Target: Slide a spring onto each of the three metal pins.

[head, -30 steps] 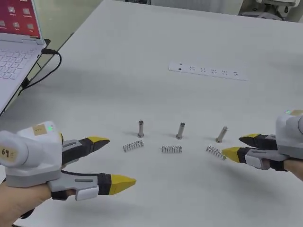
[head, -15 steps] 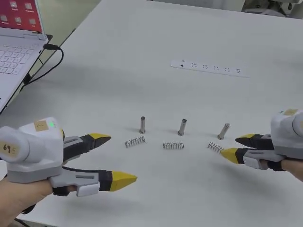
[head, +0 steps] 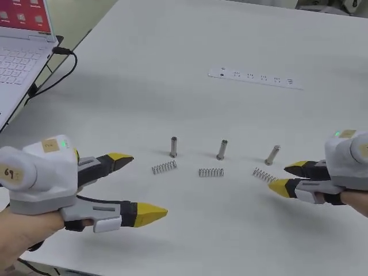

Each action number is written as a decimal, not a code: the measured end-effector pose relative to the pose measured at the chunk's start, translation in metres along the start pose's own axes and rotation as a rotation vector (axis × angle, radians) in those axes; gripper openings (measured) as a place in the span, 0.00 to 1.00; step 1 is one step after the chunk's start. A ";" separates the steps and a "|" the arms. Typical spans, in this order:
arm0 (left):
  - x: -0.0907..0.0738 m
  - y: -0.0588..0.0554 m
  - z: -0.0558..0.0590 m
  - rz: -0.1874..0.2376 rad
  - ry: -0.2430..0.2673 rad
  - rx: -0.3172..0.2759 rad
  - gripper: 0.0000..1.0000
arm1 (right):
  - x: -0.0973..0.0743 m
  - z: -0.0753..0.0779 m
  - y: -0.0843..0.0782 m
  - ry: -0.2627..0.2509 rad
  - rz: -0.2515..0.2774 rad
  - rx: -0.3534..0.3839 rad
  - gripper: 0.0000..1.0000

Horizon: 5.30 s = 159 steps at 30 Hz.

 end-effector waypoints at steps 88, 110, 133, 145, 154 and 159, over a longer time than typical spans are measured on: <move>0.010 0.010 0.009 -0.018 -0.069 0.050 0.76 | -0.007 -0.015 0.005 0.060 -0.085 -0.148 0.08; 0.039 0.026 0.016 -0.005 -0.154 0.091 0.72 | -0.019 -0.048 0.027 0.136 -0.025 -0.350 0.08; 0.076 0.041 0.037 0.005 -0.278 0.127 0.49 | -0.024 -0.080 0.043 0.223 0.012 -0.547 0.08; 0.092 0.043 0.047 0.006 -0.325 0.226 0.30 | -0.029 -0.089 0.049 0.266 0.061 -0.601 0.08; 0.101 0.042 0.061 -0.009 -0.369 0.259 0.21 | -0.033 -0.094 0.051 0.279 0.071 -0.648 0.08; 0.102 0.042 0.062 -0.009 -0.375 0.269 0.16 | -0.034 -0.095 0.052 0.282 0.080 -0.654 0.08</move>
Point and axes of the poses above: the centre of the closed fingertips' face, and the gripper's own axes: x roughly forward along the fingers, z roughly to its right, y roughly out of its top, the point moved 9 cm from there along -x, roughly backward along the fingers, and after that the axes turned 1 degree about -z, right-handed, at the moved point
